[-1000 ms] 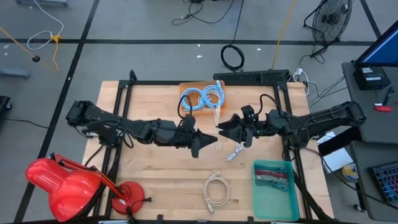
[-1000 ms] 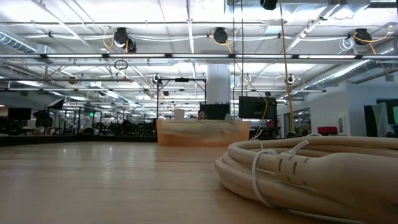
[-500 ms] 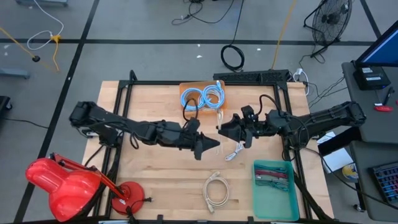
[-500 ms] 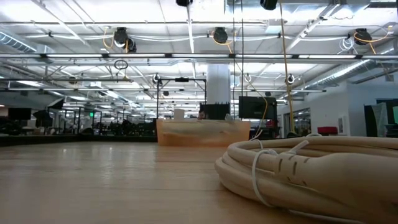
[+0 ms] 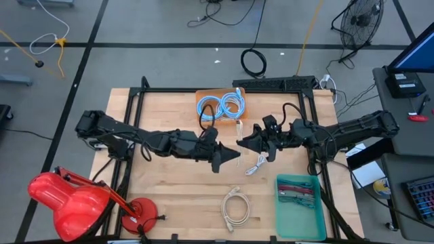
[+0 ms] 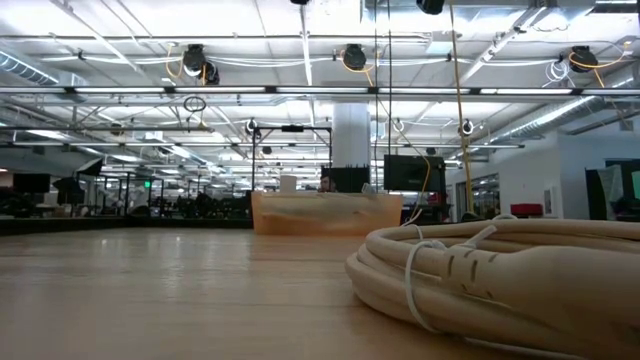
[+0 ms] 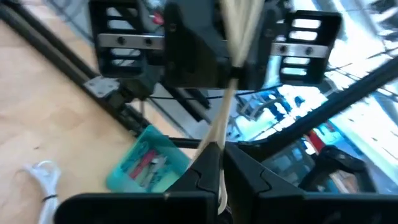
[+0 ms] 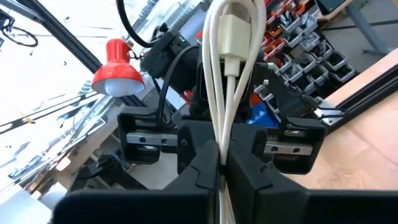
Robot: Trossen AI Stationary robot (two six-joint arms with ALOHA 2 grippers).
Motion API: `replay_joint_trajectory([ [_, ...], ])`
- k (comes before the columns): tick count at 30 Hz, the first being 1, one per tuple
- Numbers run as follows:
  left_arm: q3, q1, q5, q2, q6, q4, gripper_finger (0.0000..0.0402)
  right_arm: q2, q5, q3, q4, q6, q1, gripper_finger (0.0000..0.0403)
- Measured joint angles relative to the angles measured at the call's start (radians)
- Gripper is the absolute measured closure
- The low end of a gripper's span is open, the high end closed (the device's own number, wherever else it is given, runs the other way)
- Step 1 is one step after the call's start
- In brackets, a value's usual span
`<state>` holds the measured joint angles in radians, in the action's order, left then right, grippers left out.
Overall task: Pick & Place USB Port
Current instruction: Put the small yellow charger cable into the green bin
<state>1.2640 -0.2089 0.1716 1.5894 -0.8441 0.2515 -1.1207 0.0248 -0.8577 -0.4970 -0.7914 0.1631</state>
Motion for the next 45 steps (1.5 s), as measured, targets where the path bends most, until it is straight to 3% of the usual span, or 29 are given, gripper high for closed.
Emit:
replay_joint_trajectory([
  [5,0.000,0.000,-0.088,-0.013,0.012,0.058,0.0353,0.004,-0.035,0.000,-0.002,-0.002,-0.001,0.0392],
  [9,-0.001,-0.005,-0.155,-0.044,0.024,0.070,0.0328,0.020,-0.152,0.000,-0.004,-0.008,-0.017,0.0397],
  [12,0.000,-0.012,-0.170,-0.077,0.060,0.079,0.0319,0.045,-0.288,0.000,-0.002,-0.026,-0.025,0.0398],
  [17,0.000,-0.019,-0.167,-0.119,0.095,0.050,0.0317,0.128,-0.627,0.000,0.048,-0.100,-0.021,0.0399],
  [20,0.001,-0.017,-0.162,-0.133,0.100,0.035,0.0317,0.199,-0.809,0.000,0.177,-0.193,0.015,0.0399],
  [23,0.000,-0.018,-0.171,-0.143,0.099,-0.026,0.0316,0.278,-0.882,0.000,0.383,-0.260,0.089,0.0399],
  [26,0.000,-0.018,-0.174,-0.147,0.088,-0.087,0.0316,0.334,-0.874,0.000,0.590,-0.325,0.179,0.0399],
  [33,0.000,0.000,-0.256,-0.146,0.082,-0.236,0.0316,0.313,-0.668,0.000,0.912,-0.428,0.406,0.0399],
  [38,0.000,0.031,-0.332,-0.145,0.079,-0.350,0.0316,0.187,-0.595,0.000,0.949,-0.429,0.521,0.0399],
  [45,0.000,0.035,-0.436,-0.145,0.156,-0.482,0.0316,-0.018,-0.465,0.000,0.955,-0.401,0.579,0.0400],
])
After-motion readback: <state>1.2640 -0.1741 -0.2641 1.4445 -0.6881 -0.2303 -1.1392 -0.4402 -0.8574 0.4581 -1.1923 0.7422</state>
